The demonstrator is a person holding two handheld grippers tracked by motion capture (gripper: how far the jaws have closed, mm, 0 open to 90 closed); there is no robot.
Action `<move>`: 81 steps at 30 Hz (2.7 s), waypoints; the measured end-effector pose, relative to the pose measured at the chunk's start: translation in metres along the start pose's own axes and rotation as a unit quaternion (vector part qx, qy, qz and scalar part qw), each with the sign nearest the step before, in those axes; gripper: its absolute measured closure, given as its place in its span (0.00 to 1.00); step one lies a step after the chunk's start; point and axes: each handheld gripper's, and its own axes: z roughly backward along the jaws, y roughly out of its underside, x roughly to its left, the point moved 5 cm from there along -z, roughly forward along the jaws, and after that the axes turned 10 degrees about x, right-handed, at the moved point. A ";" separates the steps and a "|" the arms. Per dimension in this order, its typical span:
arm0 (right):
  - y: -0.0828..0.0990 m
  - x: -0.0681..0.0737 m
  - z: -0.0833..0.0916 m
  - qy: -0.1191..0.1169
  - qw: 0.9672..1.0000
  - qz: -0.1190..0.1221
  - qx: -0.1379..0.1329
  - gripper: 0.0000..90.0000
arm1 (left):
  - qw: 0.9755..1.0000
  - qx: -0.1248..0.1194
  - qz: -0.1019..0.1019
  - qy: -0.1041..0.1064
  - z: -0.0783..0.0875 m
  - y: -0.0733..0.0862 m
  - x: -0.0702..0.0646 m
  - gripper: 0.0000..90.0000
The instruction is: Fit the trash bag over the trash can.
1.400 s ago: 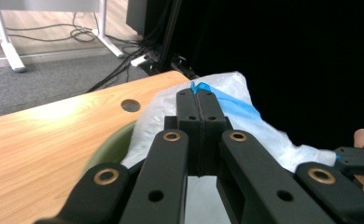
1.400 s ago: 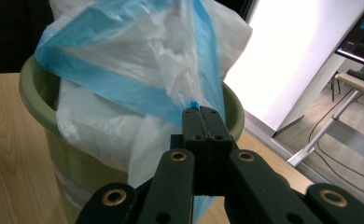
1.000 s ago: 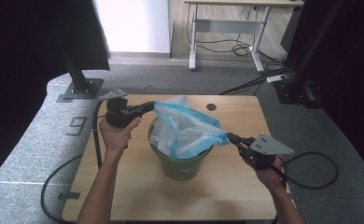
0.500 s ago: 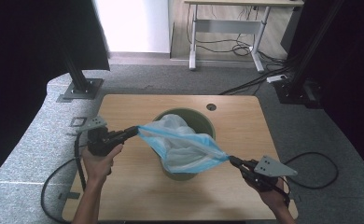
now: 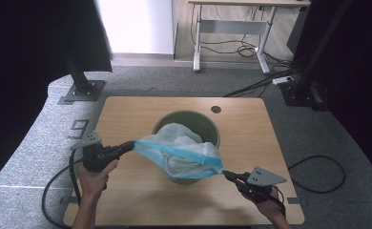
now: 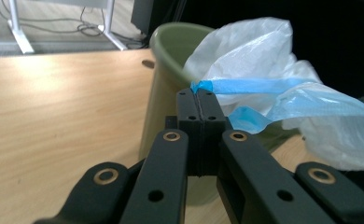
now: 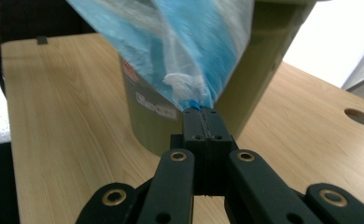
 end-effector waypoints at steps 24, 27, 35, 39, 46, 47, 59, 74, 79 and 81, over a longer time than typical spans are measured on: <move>-0.045 -0.025 0.054 0.035 0.994 -0.044 -0.090 0.45 | 1.000 -0.007 -0.010 -0.003 -0.002 -0.010 -0.009 1.00; -0.052 -0.031 0.042 0.046 0.996 -0.036 -0.074 0.45 | 1.000 -0.007 -0.010 -0.003 -0.003 -0.011 -0.009 1.00; -0.074 -0.044 -0.003 0.050 0.998 -0.022 -0.035 0.71 | 1.000 0.001 -0.015 -0.003 -0.008 -0.016 -0.009 1.00; -0.086 -0.065 -0.015 0.044 0.997 -0.056 -0.037 0.95 | 1.000 0.011 -0.015 -0.006 -0.012 -0.021 -0.004 1.00; -0.100 -0.112 -0.041 0.050 0.991 -0.126 -0.019 0.97 | 0.999 0.035 0.001 -0.008 -0.031 -0.035 0.012 1.00; -0.101 -0.118 -0.046 0.051 0.989 -0.136 -0.010 0.97 | 0.999 0.037 0.005 -0.008 -0.033 -0.038 0.016 1.00; -0.106 -0.155 -0.100 0.063 0.979 -0.191 0.021 0.97 | 0.997 0.052 0.060 -0.011 -0.057 -0.054 0.055 1.00; -0.075 -0.145 -0.144 0.007 0.976 -0.194 0.095 0.97 | 0.992 0.107 0.069 -0.012 -0.088 -0.033 0.060 1.00; -0.070 -0.146 -0.140 -0.002 0.974 -0.206 0.089 0.97 | 0.991 0.113 0.065 -0.009 -0.087 -0.031 0.055 1.00; -0.068 -0.145 -0.139 -0.013 0.973 -0.210 0.091 0.97 | 0.991 0.115 0.068 -0.008 -0.088 -0.030 0.055 1.00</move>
